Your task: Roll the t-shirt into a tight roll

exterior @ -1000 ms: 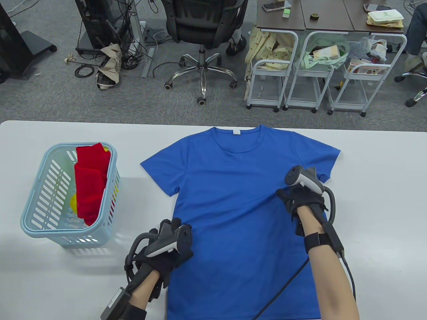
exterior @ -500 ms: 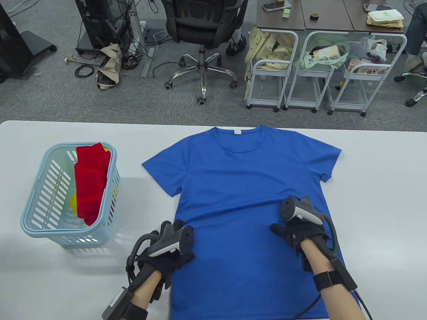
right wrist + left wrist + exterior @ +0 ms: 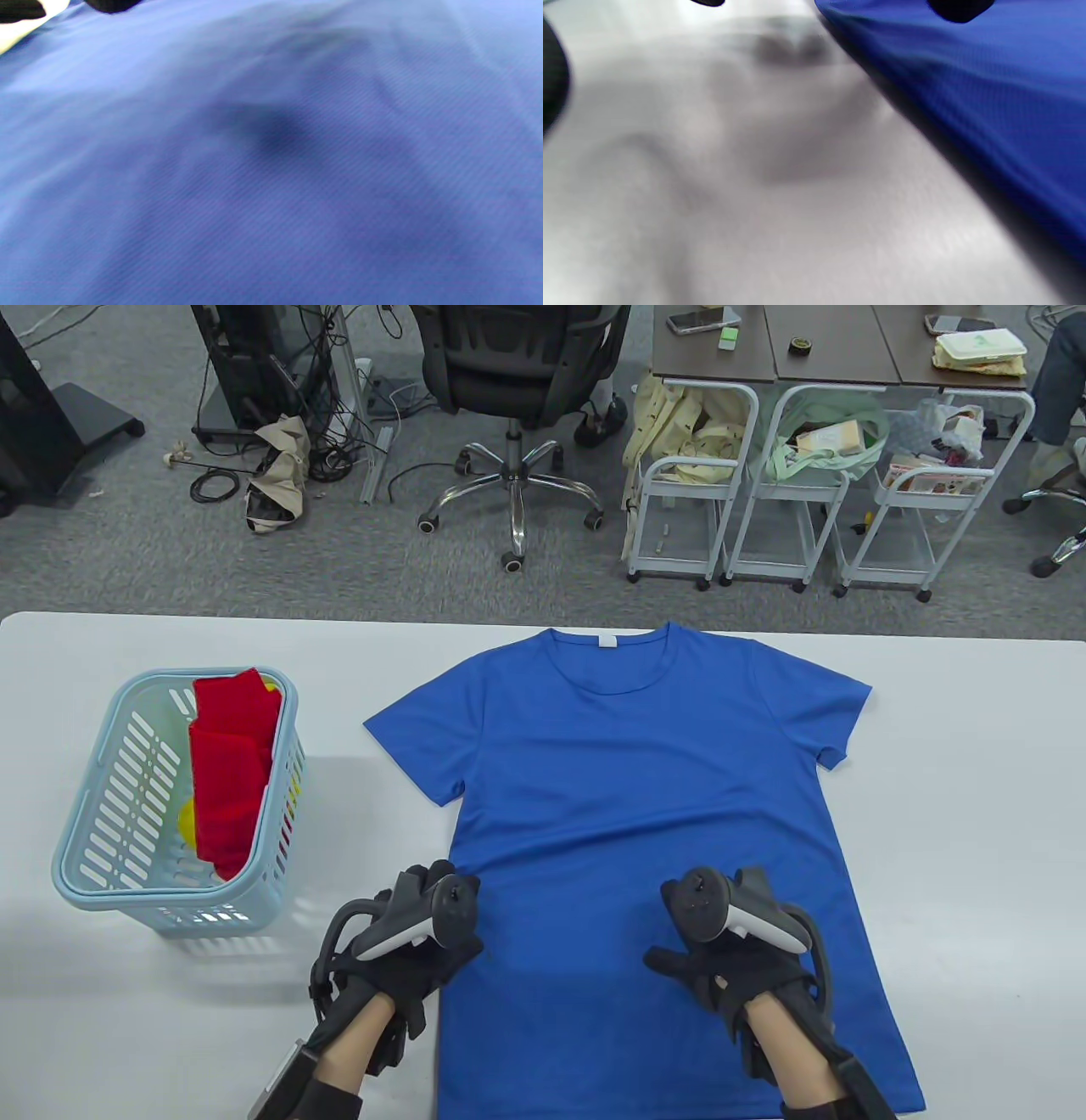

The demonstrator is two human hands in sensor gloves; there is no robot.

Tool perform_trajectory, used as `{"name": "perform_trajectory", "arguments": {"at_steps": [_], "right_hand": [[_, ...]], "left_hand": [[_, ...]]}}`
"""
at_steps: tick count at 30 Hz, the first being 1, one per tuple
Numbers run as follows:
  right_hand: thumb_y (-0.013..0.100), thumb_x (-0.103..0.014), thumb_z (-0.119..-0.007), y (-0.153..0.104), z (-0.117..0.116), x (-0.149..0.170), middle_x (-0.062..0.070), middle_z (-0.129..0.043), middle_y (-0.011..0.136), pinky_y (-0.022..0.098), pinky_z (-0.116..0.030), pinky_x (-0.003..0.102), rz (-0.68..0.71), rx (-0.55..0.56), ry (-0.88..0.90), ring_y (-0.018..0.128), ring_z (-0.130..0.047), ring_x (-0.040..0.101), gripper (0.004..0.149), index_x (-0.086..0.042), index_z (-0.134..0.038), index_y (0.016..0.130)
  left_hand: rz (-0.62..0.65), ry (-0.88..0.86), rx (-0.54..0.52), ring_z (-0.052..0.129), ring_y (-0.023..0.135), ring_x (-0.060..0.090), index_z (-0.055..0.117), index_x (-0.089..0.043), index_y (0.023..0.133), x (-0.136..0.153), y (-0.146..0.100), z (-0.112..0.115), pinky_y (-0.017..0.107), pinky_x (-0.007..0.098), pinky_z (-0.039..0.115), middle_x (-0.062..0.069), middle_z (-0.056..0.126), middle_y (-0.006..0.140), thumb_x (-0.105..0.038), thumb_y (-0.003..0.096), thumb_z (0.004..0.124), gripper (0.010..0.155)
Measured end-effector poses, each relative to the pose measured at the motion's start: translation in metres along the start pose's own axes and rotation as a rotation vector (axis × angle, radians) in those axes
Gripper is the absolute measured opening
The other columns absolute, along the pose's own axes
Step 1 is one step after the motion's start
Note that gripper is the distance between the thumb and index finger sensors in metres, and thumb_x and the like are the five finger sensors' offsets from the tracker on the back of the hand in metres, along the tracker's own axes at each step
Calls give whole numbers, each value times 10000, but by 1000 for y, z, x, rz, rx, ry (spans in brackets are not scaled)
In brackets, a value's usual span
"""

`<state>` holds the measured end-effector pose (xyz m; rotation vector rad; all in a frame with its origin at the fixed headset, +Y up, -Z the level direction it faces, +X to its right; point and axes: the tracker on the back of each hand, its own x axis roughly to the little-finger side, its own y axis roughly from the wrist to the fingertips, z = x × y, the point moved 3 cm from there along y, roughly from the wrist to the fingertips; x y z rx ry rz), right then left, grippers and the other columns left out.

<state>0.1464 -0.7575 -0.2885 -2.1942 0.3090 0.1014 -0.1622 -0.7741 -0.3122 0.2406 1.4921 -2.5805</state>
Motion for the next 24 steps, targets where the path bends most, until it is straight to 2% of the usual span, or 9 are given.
{"name": "perform_trajectory", "arguments": {"at_steps": [4, 7, 11, 15, 18, 19, 21, 24], "right_hand": [[562, -570, -589, 7, -8, -9, 189, -31, 1144, 722, -272, 618, 32, -33, -20, 1041, -72, 506, 858, -173, -85, 1131], [561, -563, -603, 12, -16, -13, 187, -26, 1143, 723, -268, 619, 20, -54, -54, 1043, -72, 505, 857, -189, -81, 1129], [562, -549, -617, 15, -22, -22, 184, -8, 1138, 725, -258, 619, 45, -67, -78, 1042, -66, 504, 852, -214, -73, 1125], [560, -562, -612, 17, -24, -29, 196, 0, 1134, 723, -260, 626, 39, -68, -110, 1041, -60, 517, 860, -221, -58, 1123], [560, -556, -616, 22, -36, -27, 188, 49, 1111, 723, -251, 624, 27, -113, -115, 1017, 0, 511, 868, -222, -34, 1111], [560, -556, -615, 22, -37, -27, 182, 62, 1105, 722, -233, 624, 25, -111, -125, 1013, 20, 507, 874, -228, -13, 1103], [559, -556, -617, 22, -37, -28, 180, 75, 1108, 724, -236, 627, 19, -105, -137, 1018, 14, 508, 876, -230, -12, 1103], [560, -555, -618, 24, -35, -31, 188, 62, 1113, 725, -243, 626, 15, -97, -149, 1022, -1, 513, 875, -224, -20, 1106]], "left_hand": [[-43, -59, -40, 319, 1165, 411, 216, -292, 1172, 15, 0, -21, 804, 631, 413, 112, 196, 1266, -460, 596, 523, 673], [-83, -21, -45, 355, 1170, 397, 225, -289, 1170, 23, 8, -37, 803, 630, 429, 87, 224, 1269, -415, 602, 537, 660], [-148, 41, -22, 355, 1171, 389, 175, -295, 1157, 29, 39, -56, 804, 629, 431, 52, 192, 1263, -355, 605, 548, 669], [-210, 134, 47, 317, 1174, 370, 98, -283, 1137, 29, 83, -61, 808, 628, 419, 28, 134, 1250, -338, 607, 520, 680], [-228, 66, 127, 286, 1169, 350, 91, -299, 1124, 36, 117, -53, 810, 624, 405, -4, 158, 1245, -351, 608, 495, 658], [-243, 12, 145, 237, 1155, 352, 67, -314, 1113, 40, 124, -50, 810, 613, 390, -13, 75, 1218, -345, 607, 463, 642], [-286, -81, 54, 217, 1165, 330, 132, -342, 1127, 49, 133, -58, 807, 629, 343, -42, 106, 1231, -321, 604, 478, 627], [-352, 21, 77, 214, 1170, 333, 144, -368, 1122, 58, 141, -67, 809, 630, 345, -63, 130, 1236, -326, 601, 488, 626]]}}
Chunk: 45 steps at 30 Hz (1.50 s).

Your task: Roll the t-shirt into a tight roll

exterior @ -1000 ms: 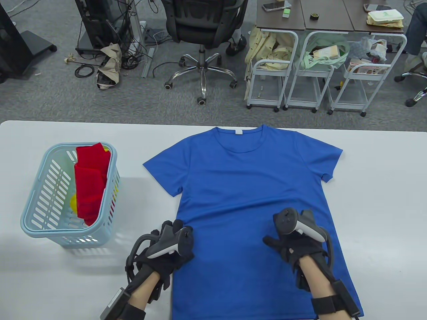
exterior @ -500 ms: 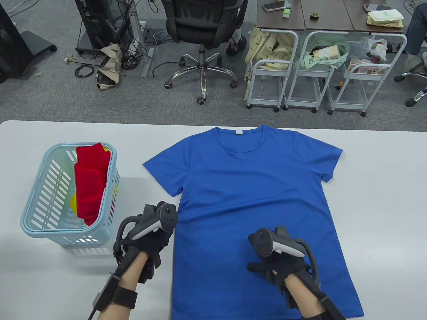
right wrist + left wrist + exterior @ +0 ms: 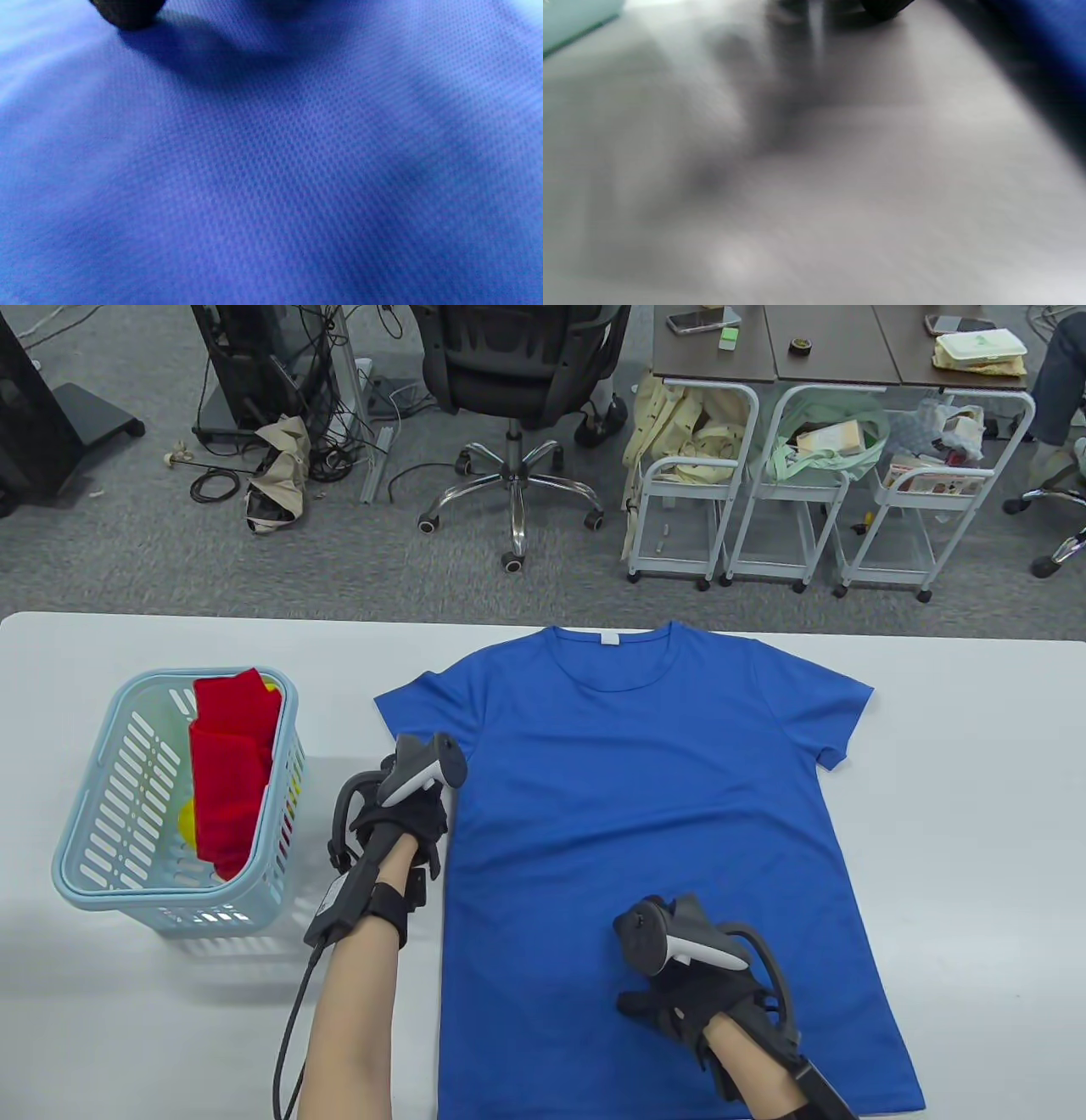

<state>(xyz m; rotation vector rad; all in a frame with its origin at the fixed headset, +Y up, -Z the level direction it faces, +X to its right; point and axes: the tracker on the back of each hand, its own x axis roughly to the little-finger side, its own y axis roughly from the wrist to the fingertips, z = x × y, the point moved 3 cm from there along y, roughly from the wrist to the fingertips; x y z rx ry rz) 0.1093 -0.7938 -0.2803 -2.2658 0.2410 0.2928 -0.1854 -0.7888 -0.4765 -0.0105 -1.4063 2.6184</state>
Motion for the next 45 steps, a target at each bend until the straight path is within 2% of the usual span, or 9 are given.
{"name": "perform_trajectory", "arguments": {"at_steps": [5, 10, 14, 19, 23, 26, 32, 40, 45], "right_hand": [[572, -528, -624, -9, 11, -12, 201, 42, 1125, 724, -244, 624, 96, 41, 40, 1027, -18, 514, 853, -234, -34, 1113], [589, -440, -642, -26, 30, -83, 199, -122, 1162, 739, -353, 594, 276, 147, -113, 1053, -319, 441, 754, -317, -137, 1135], [587, -357, -667, -23, 17, -150, 161, -249, 1156, 732, -429, 564, 430, 102, -228, 991, -482, 363, 697, -359, -231, 1132], [581, -310, -708, -6, -4, -187, 155, -271, 1140, 722, -424, 565, 458, 36, -323, 929, -509, 345, 692, -379, -285, 1125], [562, -320, -773, -7, -3, -190, 107, -421, 1093, 703, -495, 542, 437, 110, -328, 863, -610, 281, 674, -376, -367, 1097], [563, -302, -780, -8, -4, -195, 74, -606, 985, 654, -588, 519, 464, 158, -315, 751, -732, 235, 454, -319, -601, 980], [567, -316, -750, -9, -1, -193, 71, -680, 924, 625, -633, 493, 487, 159, -281, 686, -780, 198, 389, -294, -645, 941], [598, -316, -702, -35, 56, -182, 74, -631, 957, 641, -618, 488, 666, 258, 110, 719, -755, 193, 390, -293, -581, 968], [591, -318, -711, -61, 84, -156, 72, -656, 950, 630, -641, 483, 768, 298, 237, 711, -777, 188, 386, -298, -600, 960]], "left_hand": [[19, 153, -101, 279, 1176, 356, 114, -347, 1127, -5, -11, -17, 815, 629, 383, 39, 177, 1261, -444, 574, 636, 767], [73, 230, -242, 608, 1082, 265, 236, -431, 1118, -13, -20, -30, 794, 580, 542, 50, 399, 1233, -426, 544, 731, 758], [114, 283, -267, 734, 974, 200, 323, -467, 1097, -25, -16, -29, 770, 530, 626, 14, 521, 1174, -411, 527, 762, 722], [127, 238, -267, 752, 958, 207, 275, -489, 1089, -37, -9, -22, 756, 521, 648, 24, 531, 1171, -364, 543, 720, 716], [125, 221, -298, 797, 905, 203, 446, -497, 1056, -39, -5, -24, 746, 504, 667, 5, 640, 1103, -357, 551, 698, 582], [158, 168, -336, 867, 814, 190, 649, -435, 967, -44, -5, -27, 730, 498, 691, -18, 766, 1004, -384, 535, 722, 441], [157, 260, -386, 919, 738, 154, 684, -390, 957, -43, -8, -24, 688, 477, 749, -35, 837, 915, -379, 529, 691, 428], [-58, 141, -530, 929, 752, 169, 614, -340, 998, -3, -35, -68, 650, 458, 796, -23, 821, 924, -372, 553, 636, 446], [26, -113, -569, 921, 764, 183, 598, -340, 1000, -11, -61, -99, 646, 459, 795, -12, 806, 938, -362, 558, 631, 444]]}}
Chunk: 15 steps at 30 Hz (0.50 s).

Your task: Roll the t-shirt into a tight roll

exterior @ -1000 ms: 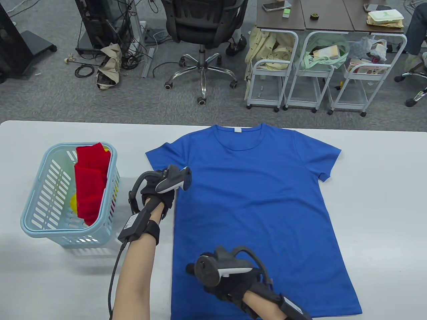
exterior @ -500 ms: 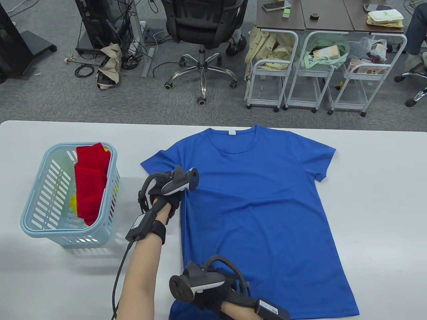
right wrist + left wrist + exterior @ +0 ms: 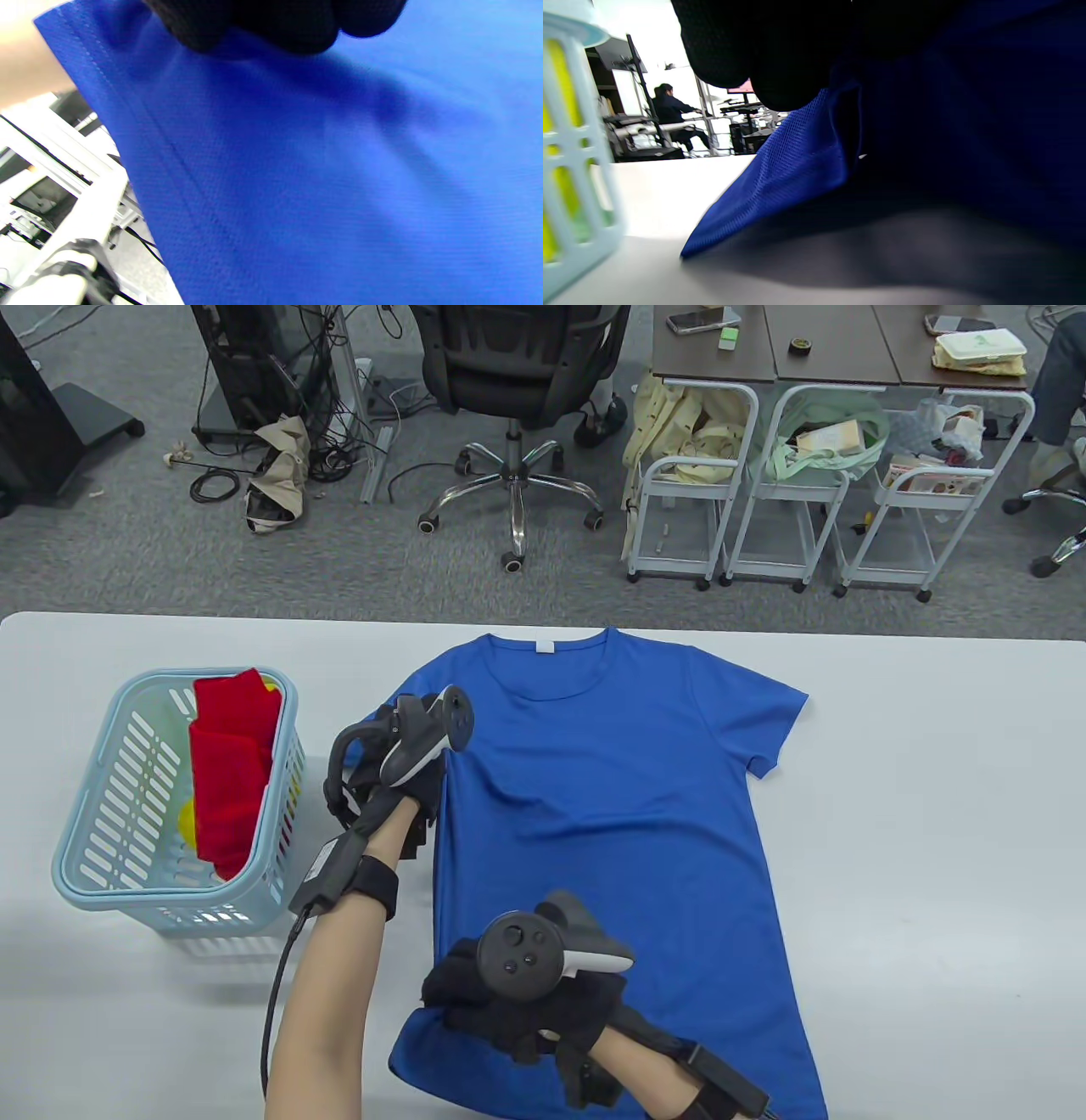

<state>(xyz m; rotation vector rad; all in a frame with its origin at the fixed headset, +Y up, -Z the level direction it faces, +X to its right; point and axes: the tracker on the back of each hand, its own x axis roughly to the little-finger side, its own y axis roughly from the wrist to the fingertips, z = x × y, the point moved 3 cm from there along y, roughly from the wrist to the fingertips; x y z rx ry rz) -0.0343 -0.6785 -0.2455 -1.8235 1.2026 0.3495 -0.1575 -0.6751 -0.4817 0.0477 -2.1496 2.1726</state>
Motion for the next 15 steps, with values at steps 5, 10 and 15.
{"name": "perform_trajectory", "arguments": {"at_steps": [5, 10, 15], "right_hand": [[554, -316, -755, -44, 23, 31, 69, -723, 915, 602, -686, 484, -27, -6, 22, 679, -832, 193, 372, -295, -673, 916], [542, -324, -772, -118, 41, 86, 55, -758, 912, 592, -712, 486, -164, -40, 70, 680, -865, 200, 368, -301, -708, 904], [514, -435, -797, -229, 68, 158, 108, -785, 1010, 596, -725, 529, -543, 75, 102, 769, -906, 293, 509, -242, -765, 984]], "left_hand": [[97, -67, -46, 924, 761, 187, 600, -352, 996, -65, -3, -25, 641, 460, 797, -10, 812, 936, -362, 556, 635, 442], [235, -19, -77, 916, 804, 207, 594, -371, 993, -172, -8, -31, 663, 480, 784, -16, 799, 958, -366, 555, 633, 440], [367, -23, 105, 743, 1058, 317, 260, -415, 1134, -253, -19, -5, 730, 542, 694, 57, 503, 1239, -439, 559, 608, 672]]}}
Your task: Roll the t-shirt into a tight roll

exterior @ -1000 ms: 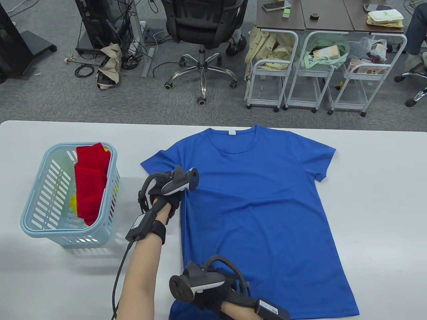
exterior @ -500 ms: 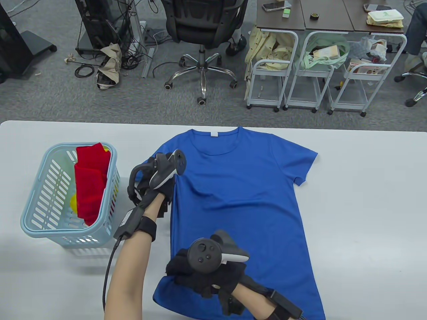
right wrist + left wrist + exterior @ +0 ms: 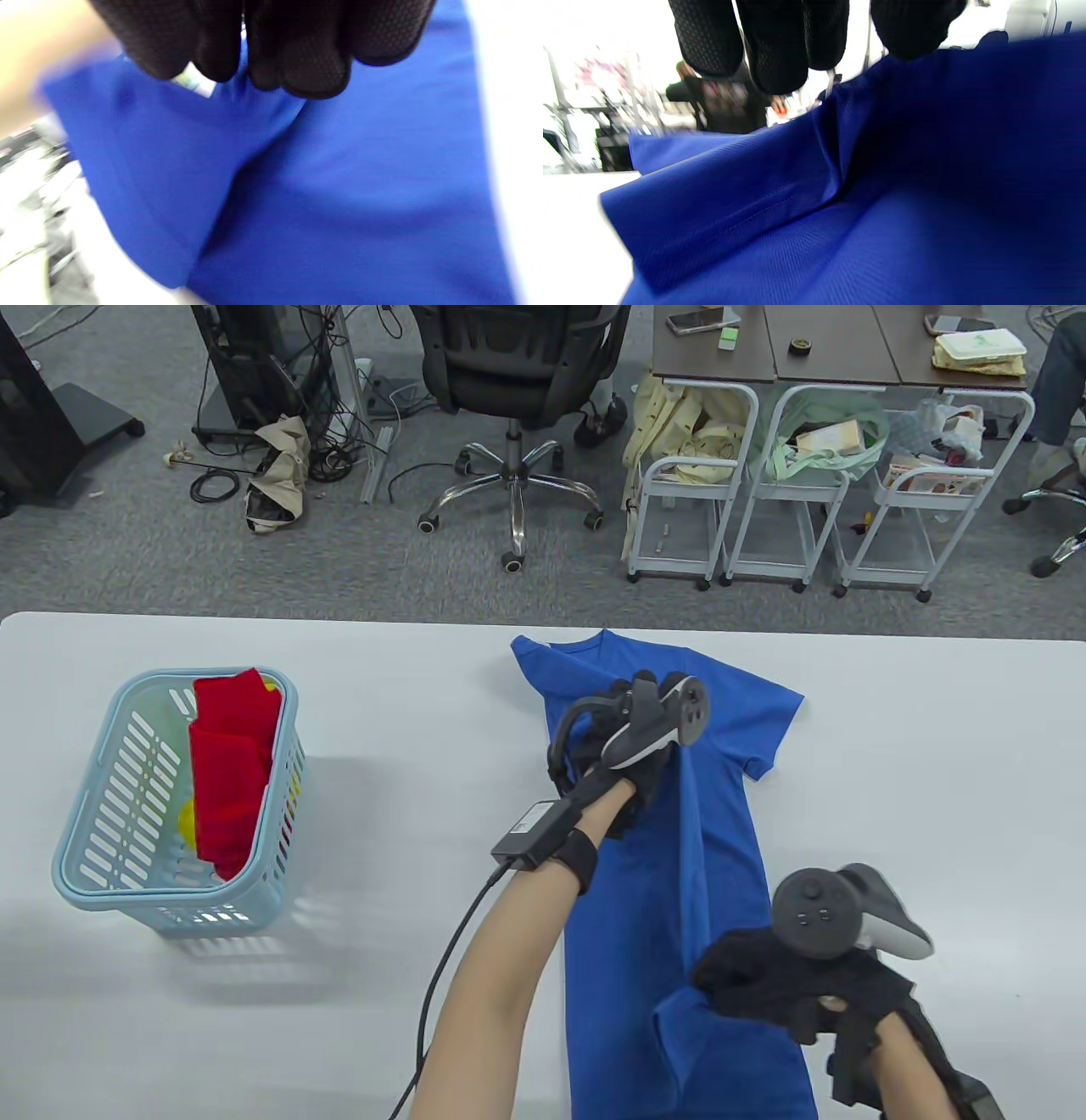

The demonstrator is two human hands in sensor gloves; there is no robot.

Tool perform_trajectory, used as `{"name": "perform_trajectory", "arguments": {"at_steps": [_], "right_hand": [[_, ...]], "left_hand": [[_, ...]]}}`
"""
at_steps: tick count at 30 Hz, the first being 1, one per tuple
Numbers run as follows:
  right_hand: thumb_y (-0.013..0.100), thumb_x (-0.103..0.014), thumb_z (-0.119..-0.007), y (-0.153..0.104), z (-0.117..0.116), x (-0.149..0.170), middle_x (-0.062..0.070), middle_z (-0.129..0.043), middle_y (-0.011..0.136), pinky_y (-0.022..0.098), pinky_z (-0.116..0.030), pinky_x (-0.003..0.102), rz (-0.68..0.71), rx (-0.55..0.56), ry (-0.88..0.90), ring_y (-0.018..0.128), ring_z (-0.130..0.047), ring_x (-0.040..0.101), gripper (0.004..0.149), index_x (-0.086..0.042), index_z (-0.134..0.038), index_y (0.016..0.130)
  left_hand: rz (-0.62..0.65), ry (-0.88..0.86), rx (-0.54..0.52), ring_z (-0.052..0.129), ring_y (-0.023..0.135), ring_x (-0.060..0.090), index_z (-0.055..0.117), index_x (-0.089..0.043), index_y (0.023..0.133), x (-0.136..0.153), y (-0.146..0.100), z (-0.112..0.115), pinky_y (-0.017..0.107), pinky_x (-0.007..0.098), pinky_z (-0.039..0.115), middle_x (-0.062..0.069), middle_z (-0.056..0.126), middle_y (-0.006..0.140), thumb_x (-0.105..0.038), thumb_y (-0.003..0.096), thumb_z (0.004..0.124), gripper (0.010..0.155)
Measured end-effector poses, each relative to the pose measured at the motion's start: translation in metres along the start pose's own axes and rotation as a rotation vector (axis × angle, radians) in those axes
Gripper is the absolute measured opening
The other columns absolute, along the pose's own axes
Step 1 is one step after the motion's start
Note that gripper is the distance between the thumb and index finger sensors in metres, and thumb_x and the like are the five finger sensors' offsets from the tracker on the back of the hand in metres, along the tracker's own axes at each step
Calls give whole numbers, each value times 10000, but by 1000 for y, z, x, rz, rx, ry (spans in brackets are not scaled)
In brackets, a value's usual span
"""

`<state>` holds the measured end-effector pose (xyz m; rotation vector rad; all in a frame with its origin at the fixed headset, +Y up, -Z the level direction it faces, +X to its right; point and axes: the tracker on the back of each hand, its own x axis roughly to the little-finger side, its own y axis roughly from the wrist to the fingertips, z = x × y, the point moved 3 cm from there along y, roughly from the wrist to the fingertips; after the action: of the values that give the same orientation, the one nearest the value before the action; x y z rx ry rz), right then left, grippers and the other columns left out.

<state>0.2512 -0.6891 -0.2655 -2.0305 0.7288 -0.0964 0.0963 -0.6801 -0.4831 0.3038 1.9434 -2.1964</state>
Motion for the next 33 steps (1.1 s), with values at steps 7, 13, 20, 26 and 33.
{"name": "perform_trajectory", "arguments": {"at_steps": [7, 13, 20, 26, 33], "right_hand": [[572, -442, -713, -6, 9, 63, 192, -659, 1072, 628, -654, 561, -226, 108, 125, 851, -811, 368, 570, -155, -655, 1062], [571, -442, -714, 51, -14, 40, 208, -529, 1138, 669, -578, 596, -201, -21, 65, 980, -658, 443, 618, -149, -576, 1098], [593, -412, -682, 97, -39, 2, 197, -256, 1200, 726, -435, 614, -225, -75, -91, 1095, -301, 512, 702, -174, -352, 1165], [595, -450, -667, 121, -86, -34, 144, -58, 1178, 756, -318, 605, -144, -185, -267, 1086, -61, 462, 779, -230, -177, 1159], [564, -495, -686, 116, -120, -58, 133, -88, 1185, 751, -332, 619, -100, -245, -475, 1103, -109, 452, 802, -260, -195, 1153]], "left_hand": [[52, 88, 101, 612, 1107, 396, 207, -246, 1163, 13, -44, 41, 763, 577, 613, 146, 377, 1254, -544, 546, 554, 769], [188, 18, 343, 482, 1145, 431, 320, -243, 1189, 34, -128, 97, 783, 619, 528, 162, 344, 1270, -649, 518, 454, 796], [261, 146, 532, -17, 1086, 453, -122, -265, 1080, 71, -196, 154, 774, 658, 188, 162, -148, 1150, -713, 456, 260, 857], [285, 151, 529, 181, 1162, 405, 113, -352, 1151, 100, -236, 134, 809, 638, 335, 101, 59, 1242, -706, 490, 501, 844], [230, -66, 337, 440, 1162, 401, 352, -288, 1183, 112, -237, 118, 801, 649, 406, 117, 348, 1275, -659, 513, 507, 782]]}}
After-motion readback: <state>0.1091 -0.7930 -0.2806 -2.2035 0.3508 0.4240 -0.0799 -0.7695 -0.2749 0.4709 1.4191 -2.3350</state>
